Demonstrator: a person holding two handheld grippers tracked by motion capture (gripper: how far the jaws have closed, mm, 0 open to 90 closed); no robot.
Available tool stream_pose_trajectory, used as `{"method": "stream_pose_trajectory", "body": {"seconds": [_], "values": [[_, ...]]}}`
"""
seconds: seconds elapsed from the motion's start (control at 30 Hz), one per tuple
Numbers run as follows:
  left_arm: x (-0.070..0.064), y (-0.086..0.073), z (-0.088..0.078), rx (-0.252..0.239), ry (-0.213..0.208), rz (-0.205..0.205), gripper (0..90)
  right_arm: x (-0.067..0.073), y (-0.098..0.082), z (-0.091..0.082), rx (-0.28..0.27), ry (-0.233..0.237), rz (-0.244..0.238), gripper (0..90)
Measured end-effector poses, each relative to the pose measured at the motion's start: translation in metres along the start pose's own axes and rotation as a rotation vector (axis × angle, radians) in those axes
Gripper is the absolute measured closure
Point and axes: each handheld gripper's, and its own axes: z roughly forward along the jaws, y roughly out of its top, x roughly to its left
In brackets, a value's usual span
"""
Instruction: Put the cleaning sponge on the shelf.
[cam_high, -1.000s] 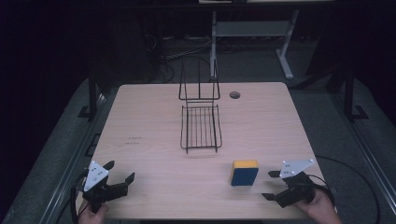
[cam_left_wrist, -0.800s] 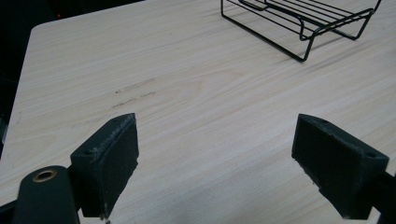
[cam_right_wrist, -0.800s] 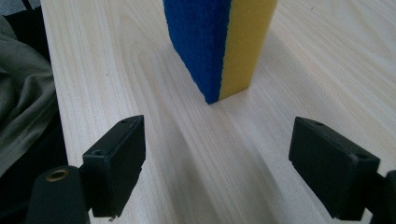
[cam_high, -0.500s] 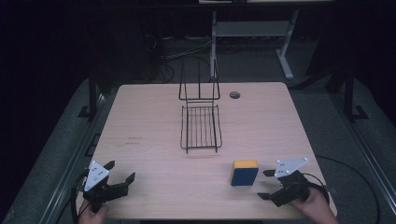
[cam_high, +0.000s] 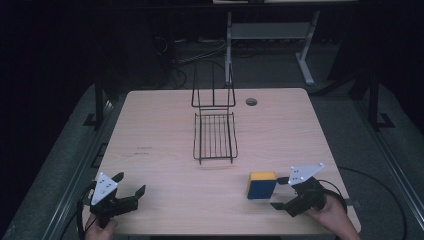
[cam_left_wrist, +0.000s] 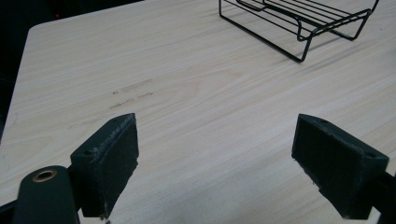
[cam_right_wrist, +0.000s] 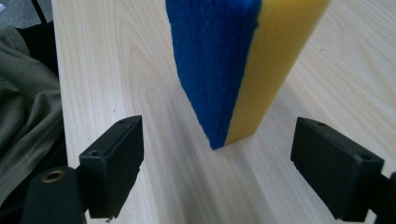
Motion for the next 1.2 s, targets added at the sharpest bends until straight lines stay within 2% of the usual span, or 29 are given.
{"method": "stream_pose_trajectory", "body": {"seconds": [0.27, 0.43, 0.53, 0.63, 0.93, 1.07, 1.2], "values": [[0.0, 0.0, 0.0, 0.0, 0.0, -0.003, 14.1, -0.004, 0.011, 0.007, -0.002, 0.027, -0.004, 16.8], [0.0, 0.0, -0.001, 0.0, -0.001, -0.001, 14.1, -0.004, 0.025, 0.014, -0.013, 0.027, -0.043, 17.4], [0.001, 0.0, -0.001, 0.0, 0.001, -0.003, 14.1, -0.005, 0.029, 0.016, -0.017, 0.032, -0.046, 18.2], [0.002, 0.0, -0.002, -0.002, 0.004, -0.007, 14.1, -0.006, 0.034, 0.018, -0.021, 0.018, -0.063, 22.2], [0.002, 0.0, -0.003, -0.005, 0.004, -0.005, 14.1, -0.005, 0.036, 0.018, -0.017, 0.025, -0.074, 36.1], [0.002, 0.0, -0.003, -0.008, 0.004, -0.005, 14.1, -0.006, 0.035, 0.016, -0.02, 0.024, -0.078, 47.1], [0.003, 0.0, -0.003, -0.007, 0.006, -0.005, 14.1, -0.005, 0.034, 0.016, -0.021, 0.036, -0.08, 51.8]]}}
